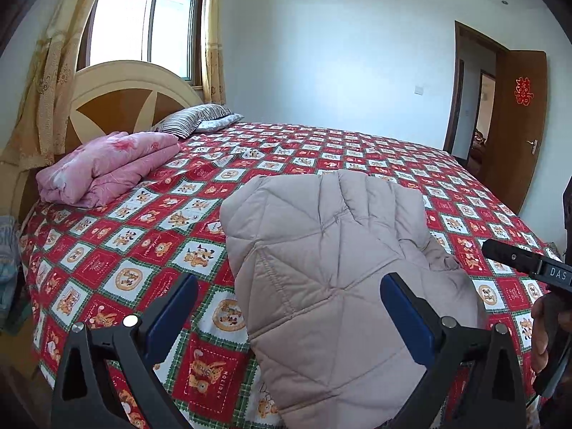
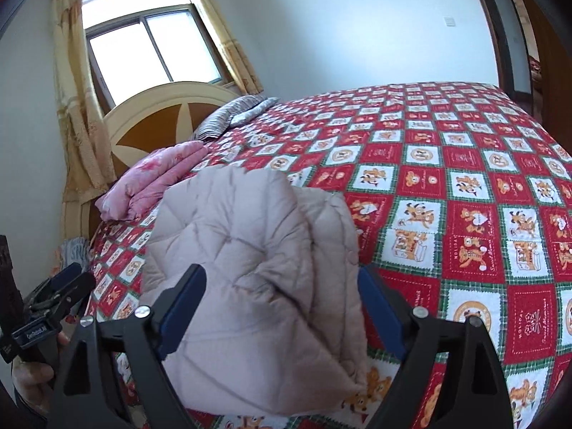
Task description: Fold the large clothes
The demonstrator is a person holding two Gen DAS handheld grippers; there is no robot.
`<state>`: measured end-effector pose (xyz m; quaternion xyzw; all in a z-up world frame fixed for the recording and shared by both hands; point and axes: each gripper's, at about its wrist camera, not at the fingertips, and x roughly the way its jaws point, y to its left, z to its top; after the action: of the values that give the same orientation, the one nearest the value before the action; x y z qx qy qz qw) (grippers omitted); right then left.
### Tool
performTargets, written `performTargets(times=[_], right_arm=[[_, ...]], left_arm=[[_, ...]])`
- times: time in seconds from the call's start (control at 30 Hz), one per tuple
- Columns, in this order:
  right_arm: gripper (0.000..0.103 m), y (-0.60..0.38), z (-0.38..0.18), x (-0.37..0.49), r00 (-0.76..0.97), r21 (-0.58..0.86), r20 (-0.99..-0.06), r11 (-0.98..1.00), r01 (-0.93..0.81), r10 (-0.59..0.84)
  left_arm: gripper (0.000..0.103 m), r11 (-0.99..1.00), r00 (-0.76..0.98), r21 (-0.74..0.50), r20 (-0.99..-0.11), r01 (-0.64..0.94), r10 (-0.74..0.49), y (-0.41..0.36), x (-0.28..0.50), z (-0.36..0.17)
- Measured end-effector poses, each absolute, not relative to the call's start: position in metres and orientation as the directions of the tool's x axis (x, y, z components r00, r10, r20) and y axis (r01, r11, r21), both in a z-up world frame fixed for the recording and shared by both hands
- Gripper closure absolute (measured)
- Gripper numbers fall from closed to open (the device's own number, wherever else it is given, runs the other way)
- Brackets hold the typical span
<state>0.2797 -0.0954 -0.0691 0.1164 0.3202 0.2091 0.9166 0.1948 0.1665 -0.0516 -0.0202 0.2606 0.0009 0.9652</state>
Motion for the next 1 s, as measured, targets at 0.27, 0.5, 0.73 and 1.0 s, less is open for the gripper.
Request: performTargets(times=[0.27, 0.5, 0.73, 1.0], right_arm=[[0.012, -0.079, -0.062, 0.259, 0.726, 0.288, -0.528, 0.897, -0.334, 0.44], [0.012, -0.071, -0.058, 0.252, 0.728, 0.267, -0.526, 0.898, -0.35, 0.44], [0.012, -0.072, -0.057, 0.25, 0.729, 0.268, -0.523, 0.897, -0.351, 0.441], [0.009, -0.077, -0.058, 0.247, 0.739, 0.263, -0.518, 0.903, -0.341, 0.43]], left_arm=[[0.001, 0.999, 0.875, -0.05, -0.484, -0.015, -0.011, 0.17, 0.18, -0.048], [0.001, 0.998, 0.878, -0.064, -0.479, -0.006, -0.025, 0.172, 0.176, -0.048], [0.001, 0.998, 0.88, -0.067, -0.475, -0.006, -0.026, 0.172, 0.174, -0.047], [0.001, 0.999, 0.878, -0.051, -0.479, -0.003, -0.022, 0.166, 0.174, -0.049]])
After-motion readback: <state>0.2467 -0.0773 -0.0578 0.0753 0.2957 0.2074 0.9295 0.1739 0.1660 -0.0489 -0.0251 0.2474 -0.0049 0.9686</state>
